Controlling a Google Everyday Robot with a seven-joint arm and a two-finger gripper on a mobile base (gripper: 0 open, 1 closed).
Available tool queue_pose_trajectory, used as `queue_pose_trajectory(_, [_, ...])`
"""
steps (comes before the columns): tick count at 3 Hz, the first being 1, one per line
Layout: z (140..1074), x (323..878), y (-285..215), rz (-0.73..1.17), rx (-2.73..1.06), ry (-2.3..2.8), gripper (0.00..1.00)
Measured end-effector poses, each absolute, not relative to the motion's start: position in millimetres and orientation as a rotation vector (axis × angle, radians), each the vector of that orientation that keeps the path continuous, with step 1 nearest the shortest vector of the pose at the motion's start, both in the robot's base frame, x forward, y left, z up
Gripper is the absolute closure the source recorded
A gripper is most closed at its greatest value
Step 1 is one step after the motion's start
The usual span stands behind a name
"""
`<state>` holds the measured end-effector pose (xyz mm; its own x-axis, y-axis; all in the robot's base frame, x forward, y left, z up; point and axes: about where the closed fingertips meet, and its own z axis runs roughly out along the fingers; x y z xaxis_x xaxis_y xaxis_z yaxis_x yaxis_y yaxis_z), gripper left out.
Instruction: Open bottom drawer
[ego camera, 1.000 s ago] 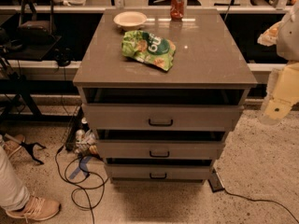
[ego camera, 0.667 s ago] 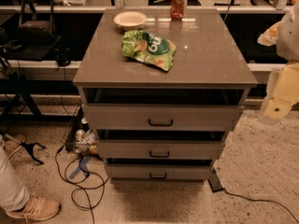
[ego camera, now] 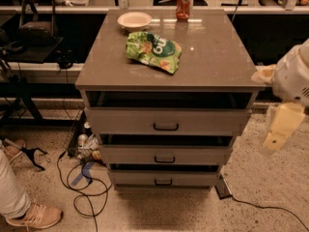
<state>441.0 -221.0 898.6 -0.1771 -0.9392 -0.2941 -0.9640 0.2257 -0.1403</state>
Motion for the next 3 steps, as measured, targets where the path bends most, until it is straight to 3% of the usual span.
queue_pose_trajectory(2, [732, 438, -207, 0.437, -1.887, 2.145, 0.0])
queue_pose_trajectory(3, [714, 434, -206, 0.477, -1.891, 2.158, 0.0])
